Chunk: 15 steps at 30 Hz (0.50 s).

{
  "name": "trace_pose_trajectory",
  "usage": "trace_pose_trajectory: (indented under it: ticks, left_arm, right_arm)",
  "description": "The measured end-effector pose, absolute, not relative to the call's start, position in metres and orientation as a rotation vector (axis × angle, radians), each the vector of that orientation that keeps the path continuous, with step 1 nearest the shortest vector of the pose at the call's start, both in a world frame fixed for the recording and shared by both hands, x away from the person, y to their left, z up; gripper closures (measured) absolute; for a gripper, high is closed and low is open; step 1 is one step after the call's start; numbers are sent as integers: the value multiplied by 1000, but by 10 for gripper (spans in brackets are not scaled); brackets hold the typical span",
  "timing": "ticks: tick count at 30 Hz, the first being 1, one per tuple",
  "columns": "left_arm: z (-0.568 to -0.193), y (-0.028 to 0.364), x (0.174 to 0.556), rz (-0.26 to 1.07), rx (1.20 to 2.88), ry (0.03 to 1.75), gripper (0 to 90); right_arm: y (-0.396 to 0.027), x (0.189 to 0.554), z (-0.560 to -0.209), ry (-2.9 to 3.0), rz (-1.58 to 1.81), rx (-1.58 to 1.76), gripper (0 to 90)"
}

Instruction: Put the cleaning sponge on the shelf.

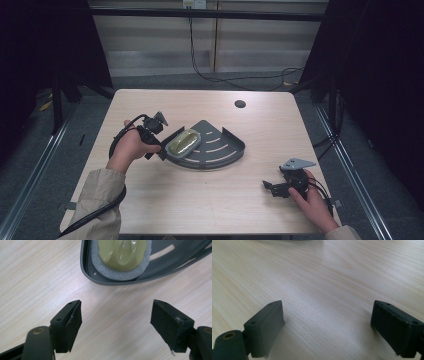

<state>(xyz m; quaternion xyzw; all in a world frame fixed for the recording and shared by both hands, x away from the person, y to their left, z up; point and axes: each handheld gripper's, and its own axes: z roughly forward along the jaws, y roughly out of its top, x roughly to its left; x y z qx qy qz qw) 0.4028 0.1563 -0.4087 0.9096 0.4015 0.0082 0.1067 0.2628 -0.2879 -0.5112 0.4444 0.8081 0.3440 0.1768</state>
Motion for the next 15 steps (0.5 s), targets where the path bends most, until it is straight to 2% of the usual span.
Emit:
trace_pose_trajectory:
  ticks: [15]
  left_arm:
    - [-424,179,388,-4,2647,1209,248]
  right_arm:
    - [-288,262,-511,2288,974,1256,106]
